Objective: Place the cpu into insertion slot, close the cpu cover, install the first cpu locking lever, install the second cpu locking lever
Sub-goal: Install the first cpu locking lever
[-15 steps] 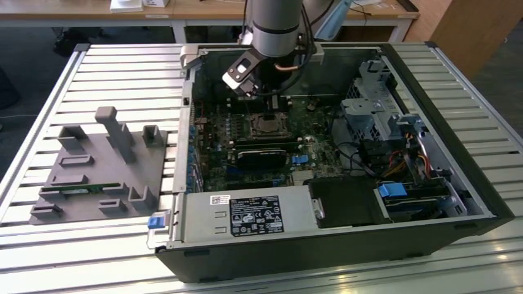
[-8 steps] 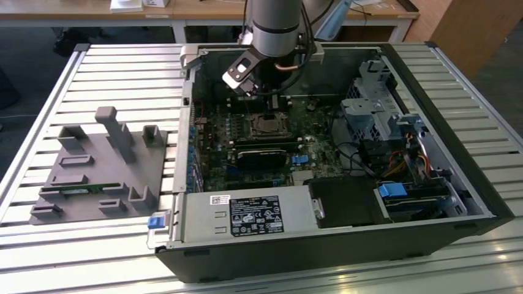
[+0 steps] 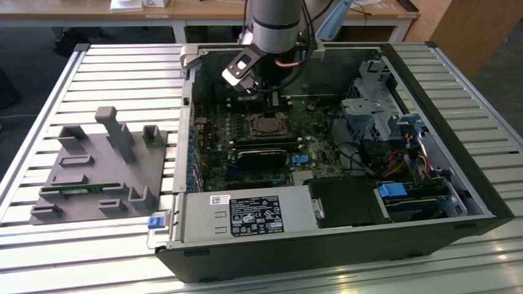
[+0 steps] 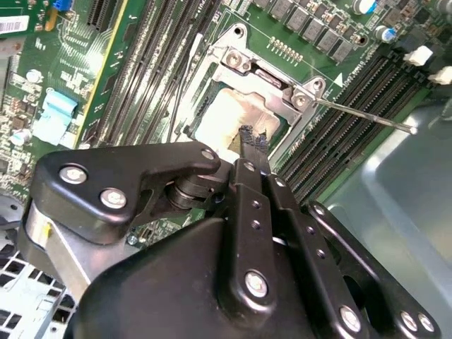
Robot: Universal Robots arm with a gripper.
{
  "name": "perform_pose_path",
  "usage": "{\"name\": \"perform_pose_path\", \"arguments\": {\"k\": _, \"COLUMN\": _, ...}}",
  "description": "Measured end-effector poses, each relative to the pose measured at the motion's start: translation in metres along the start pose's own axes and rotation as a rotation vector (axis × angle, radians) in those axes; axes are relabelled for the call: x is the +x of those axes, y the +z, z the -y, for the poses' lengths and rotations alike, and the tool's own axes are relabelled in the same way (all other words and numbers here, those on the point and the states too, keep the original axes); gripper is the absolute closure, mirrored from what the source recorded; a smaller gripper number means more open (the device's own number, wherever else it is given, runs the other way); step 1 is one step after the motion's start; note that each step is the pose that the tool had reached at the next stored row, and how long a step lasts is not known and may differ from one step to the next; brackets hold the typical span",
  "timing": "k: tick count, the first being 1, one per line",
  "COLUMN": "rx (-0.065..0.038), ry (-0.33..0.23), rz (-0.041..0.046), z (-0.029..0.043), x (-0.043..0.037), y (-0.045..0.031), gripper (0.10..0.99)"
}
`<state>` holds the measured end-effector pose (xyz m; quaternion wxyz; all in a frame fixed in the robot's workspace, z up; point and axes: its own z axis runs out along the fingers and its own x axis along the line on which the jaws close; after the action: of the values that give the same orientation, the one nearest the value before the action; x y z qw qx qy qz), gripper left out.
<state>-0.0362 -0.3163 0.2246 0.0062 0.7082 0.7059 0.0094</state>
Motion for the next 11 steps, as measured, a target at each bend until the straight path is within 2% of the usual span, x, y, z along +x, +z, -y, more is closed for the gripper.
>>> {"name": "perform_pose_path", "arguments": {"k": 5, "rx": 0.000, "ry": 0.000, "rz": 0.0001, "z": -0.0003, "x": 0.0001, "y": -0.0147, "gripper": 0.980}}
{"name": "perform_pose_path", "arguments": {"k": 11, "rx": 0.000, "ry": 0.000, "rz": -0.0001, "z": -0.0009, "x": 0.0002, "y": -0.0382, "gripper": 0.980}}
